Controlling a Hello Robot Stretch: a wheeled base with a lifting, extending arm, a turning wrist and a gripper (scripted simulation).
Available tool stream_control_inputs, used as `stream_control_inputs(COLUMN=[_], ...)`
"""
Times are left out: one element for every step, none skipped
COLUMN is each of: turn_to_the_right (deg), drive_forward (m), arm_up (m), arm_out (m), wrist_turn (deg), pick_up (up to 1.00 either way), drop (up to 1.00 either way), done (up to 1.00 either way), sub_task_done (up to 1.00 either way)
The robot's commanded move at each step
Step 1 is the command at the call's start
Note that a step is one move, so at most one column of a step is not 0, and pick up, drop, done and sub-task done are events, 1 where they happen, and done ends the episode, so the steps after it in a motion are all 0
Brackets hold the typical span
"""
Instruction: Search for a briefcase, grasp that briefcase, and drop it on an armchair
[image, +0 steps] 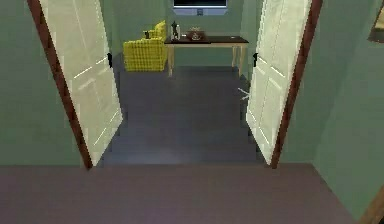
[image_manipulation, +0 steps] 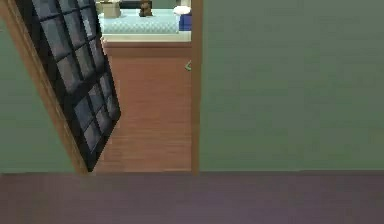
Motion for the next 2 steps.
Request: stream_control_inputs(turn_to_the_right=[0.0, 0.0], drive_forward=[1.0, 1.0], arm_up=[0.0, 0.0], arm_out=[0.0, 0.0], wrist_turn=[0.0, 0.0], pick_up=[0.0, 0.0], drop=[0.0, 0.0], done=[0.0, 0.0], sub_task_done=[0.0, 0.0])
